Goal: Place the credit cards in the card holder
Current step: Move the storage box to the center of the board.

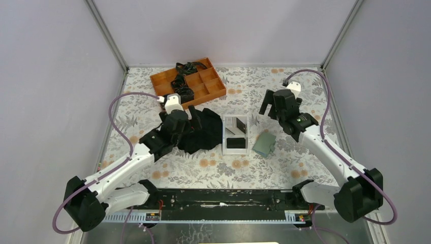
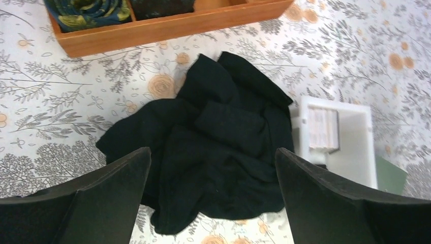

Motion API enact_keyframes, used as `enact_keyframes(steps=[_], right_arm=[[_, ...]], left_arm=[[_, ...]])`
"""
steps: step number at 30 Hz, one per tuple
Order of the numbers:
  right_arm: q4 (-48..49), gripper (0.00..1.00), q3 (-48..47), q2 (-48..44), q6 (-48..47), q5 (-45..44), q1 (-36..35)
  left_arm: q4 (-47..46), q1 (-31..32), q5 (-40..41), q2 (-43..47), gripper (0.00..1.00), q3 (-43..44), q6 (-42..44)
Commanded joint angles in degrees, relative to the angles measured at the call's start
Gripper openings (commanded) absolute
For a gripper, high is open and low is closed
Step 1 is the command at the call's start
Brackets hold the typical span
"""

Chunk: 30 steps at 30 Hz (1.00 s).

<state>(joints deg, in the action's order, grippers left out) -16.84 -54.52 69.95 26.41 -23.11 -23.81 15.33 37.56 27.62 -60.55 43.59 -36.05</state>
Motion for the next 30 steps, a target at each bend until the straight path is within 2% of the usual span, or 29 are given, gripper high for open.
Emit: enact_keyframes(steps=[1, 4, 7, 9, 12, 16, 21, 30], right_arm=[[-1.8, 0.99, -1.9, -5.2, 1.3, 0.2, -1.0], [0.5, 0.98, 1.5, -8.5, 2.7, 5.1, -1.0], [2.4, 0.86, 4.3, -10.3, 2.6, 14.3, -1.1], [2.2, 0.82, 4.9, -9.6, 2.7, 17.6, -1.6], [1.9, 0.77, 5.0, -8.4, 2.3, 17.9, -3.6], [1.7, 0.77, 2.7, -5.4, 1.3, 16.9, -7.1], [-0.3, 0.76, -2.7, 2.8, 0.4, 13.6, -11.7], [-1.6, 0.77, -11.3, 14.8, -0.2, 12.5, -14.1]], left_arm=[[6.3, 3.8, 2.7, 2.1, 1.0, 4.1, -2.4], [8.2, 6.0, 3.3, 3.4, 1.0, 4.1, -3.5], [9.2, 7.5, 3.5, 4.8, 1.0, 3.4, -4.6], [9.5, 8.2, 3.3, 5.6, 1.0, 2.6, -5.3], [10.0, 9.0, 3.4, 6.7, 1.0, 1.6, -6.3], [9.9, 9.3, 2.9, 7.1, 1.0, 0.7, -7.1], [9.7, 9.8, 1.8, 5.4, 1.0, 1.1, -7.3], [9.0, 10.3, -0.1, 5.4, 1.0, 1.3, -7.1]])
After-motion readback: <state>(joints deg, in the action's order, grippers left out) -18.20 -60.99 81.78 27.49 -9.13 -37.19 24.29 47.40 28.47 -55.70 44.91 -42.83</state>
